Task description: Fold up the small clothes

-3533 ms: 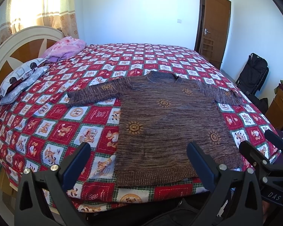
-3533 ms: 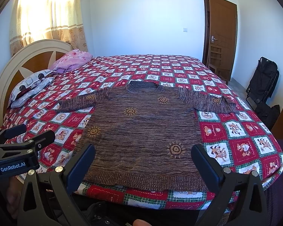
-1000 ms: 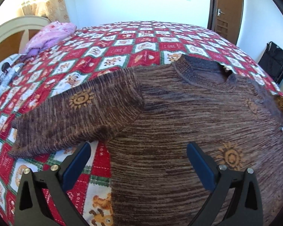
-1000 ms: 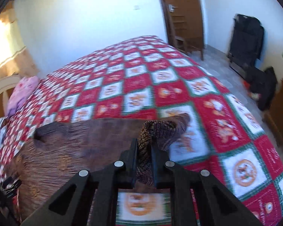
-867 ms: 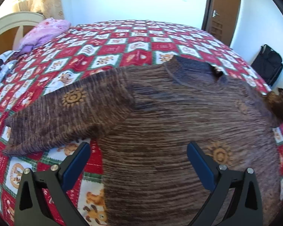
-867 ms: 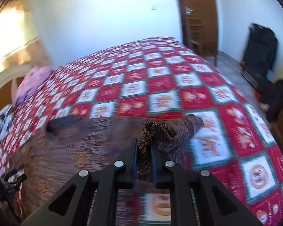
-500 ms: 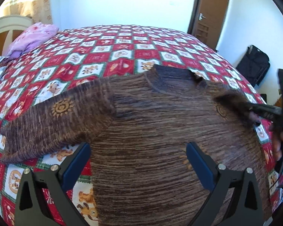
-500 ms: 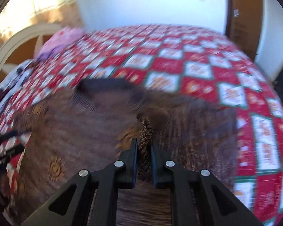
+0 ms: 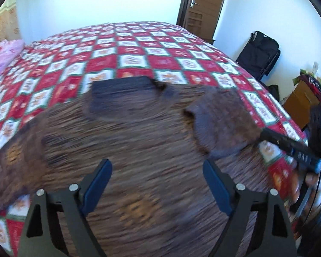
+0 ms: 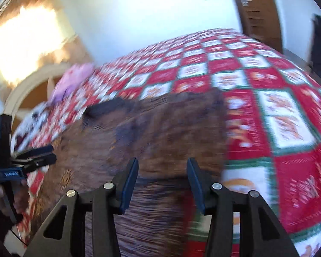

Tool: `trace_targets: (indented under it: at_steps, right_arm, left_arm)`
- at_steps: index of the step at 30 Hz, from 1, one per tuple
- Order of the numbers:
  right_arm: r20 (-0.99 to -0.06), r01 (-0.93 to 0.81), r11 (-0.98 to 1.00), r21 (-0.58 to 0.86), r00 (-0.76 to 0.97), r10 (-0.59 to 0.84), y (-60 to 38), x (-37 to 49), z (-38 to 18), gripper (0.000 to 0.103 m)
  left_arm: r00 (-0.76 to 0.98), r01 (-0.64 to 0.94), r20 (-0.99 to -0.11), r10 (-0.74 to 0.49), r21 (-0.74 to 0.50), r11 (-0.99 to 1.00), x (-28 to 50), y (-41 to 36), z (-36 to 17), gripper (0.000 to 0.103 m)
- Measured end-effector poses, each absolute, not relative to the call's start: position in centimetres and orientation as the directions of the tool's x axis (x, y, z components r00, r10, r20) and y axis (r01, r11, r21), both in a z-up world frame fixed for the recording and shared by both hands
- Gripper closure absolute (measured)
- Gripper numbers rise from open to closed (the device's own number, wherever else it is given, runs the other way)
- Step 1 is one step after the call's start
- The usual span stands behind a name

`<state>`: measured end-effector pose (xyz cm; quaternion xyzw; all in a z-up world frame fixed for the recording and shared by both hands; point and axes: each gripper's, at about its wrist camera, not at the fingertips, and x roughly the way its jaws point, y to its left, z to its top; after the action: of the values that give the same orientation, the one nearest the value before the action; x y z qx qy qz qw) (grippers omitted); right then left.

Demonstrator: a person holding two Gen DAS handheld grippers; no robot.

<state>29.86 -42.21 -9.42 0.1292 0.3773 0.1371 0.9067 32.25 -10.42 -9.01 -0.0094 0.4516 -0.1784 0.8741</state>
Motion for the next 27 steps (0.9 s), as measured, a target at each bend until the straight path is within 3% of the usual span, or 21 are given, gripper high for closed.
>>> trace_targets:
  at_steps: [3,8,20,21,24,25,27]
  right_arm:
    - [-0.626,-0.128,0.939,0.319,0.715,0.310,-43.2,29.0,-9.7,0.054]
    - [-0.593,-0.121,0.941,0.315,0.749,0.295,-44.3,27.9,-10.8,0.054]
    - [-0.503,-0.106,0.892,0.440,0.793,0.343,-46.5,26.7,-11.2,0.053]
    - [-0.502,-0.102,0.891,0.443,0.795,0.341,-46.6,26.7,-11.3,0.053]
    - [-0.496,-0.097,0.888,0.450,0.800,0.339,-46.8,26.5,-11.3,0.053]
    - [-0.495,-0.097,0.887,0.451,0.800,0.339,-46.8,26.5,-11.3,0.053]
    - [-0.496,-0.097,0.886,0.452,0.799,0.341,-46.9,26.5,-11.4,0.052]
  left_arm:
    - [0.506,0.301,-0.793,-0.340,-0.207,0.931,33.9,-13.2,-9.4,0.016]
    - [0.423,0.251,-0.842,-0.334,-0.245,0.936,35.8,-15.9,-11.2,0.033]
    - [0.489,0.256,-0.827,-0.277,-0.167,0.952,38.0,-20.6,-14.0,0.036]
    - [0.498,0.267,-0.820,-0.281,-0.163,0.950,37.9,-20.9,-13.9,0.043]
    - [0.500,0.292,-0.815,-0.293,-0.160,0.943,37.5,-21.4,-13.4,0.089]
    - [0.488,0.310,-0.811,-0.321,-0.183,0.933,37.6,-21.3,-13.3,0.093]
    - [0.484,0.319,-0.804,-0.346,-0.206,0.925,37.4,-21.0,-12.8,0.093]
